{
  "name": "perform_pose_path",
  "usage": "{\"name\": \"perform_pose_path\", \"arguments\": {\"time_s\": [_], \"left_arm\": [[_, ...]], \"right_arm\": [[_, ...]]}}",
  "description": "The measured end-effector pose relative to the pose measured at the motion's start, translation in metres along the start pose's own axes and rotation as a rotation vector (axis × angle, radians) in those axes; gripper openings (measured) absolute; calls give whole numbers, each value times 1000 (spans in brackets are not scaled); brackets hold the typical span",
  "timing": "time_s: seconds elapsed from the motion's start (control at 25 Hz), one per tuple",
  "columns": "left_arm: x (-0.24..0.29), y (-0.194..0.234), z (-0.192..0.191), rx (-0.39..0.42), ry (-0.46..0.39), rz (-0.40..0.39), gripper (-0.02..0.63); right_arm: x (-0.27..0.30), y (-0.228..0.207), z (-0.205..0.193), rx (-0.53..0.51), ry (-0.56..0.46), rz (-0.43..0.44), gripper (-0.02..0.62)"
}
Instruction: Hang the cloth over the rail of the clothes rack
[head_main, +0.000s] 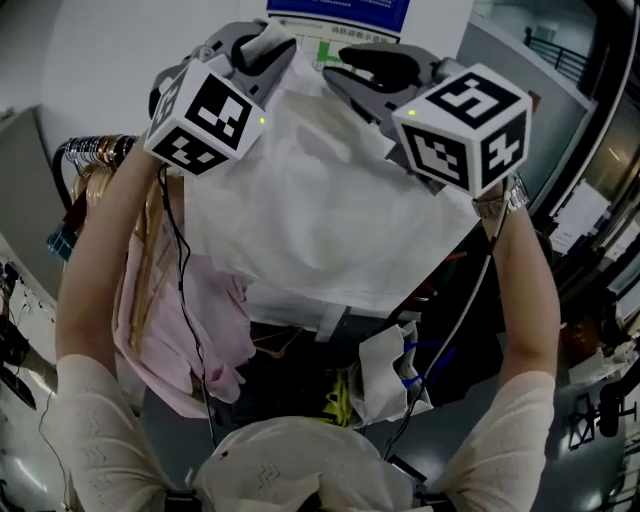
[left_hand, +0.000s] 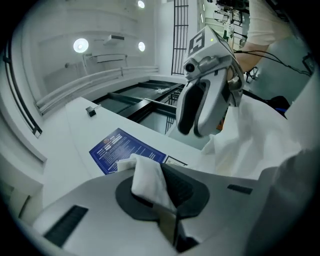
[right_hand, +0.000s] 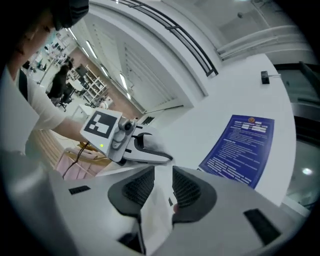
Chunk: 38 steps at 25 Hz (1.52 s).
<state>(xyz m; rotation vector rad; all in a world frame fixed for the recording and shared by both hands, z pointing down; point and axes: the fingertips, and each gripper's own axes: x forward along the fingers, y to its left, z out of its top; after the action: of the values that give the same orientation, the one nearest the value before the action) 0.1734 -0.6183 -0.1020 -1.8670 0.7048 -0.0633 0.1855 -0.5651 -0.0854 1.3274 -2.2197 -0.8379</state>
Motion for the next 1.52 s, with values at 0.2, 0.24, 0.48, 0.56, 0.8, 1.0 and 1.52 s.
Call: {"name": "perform_pose_path", "arguments": {"time_s": [0.2, 0.24, 0.48, 0.56, 0.8, 1.0, 1.52], "left_arm": [[-7, 1, 5, -33, -49, -18, 15], [-9, 1, 6, -43, -62, -28, 15], [-17, -4, 11, -57, -103, -67, 15], [-14, -8, 6, -20, -73, -65, 17], [-21, -14, 0, 120, -7, -36, 17], [-38, 3, 8, 185, -26, 23, 17], [-102, 2, -23, 263, 149, 78, 17]], "right_arm": [[55, -5, -8, -7, 57, -7, 100], [60, -8, -11, -4, 68, -12, 100], [77, -6, -12, 2, 72, -30, 55], [79, -9, -17, 31, 89, -37, 34], [73, -24, -26, 84, 87, -69, 29], [74, -32, -26, 109, 75, -91, 29], [85, -33, -27, 134, 90, -104, 29]]}}
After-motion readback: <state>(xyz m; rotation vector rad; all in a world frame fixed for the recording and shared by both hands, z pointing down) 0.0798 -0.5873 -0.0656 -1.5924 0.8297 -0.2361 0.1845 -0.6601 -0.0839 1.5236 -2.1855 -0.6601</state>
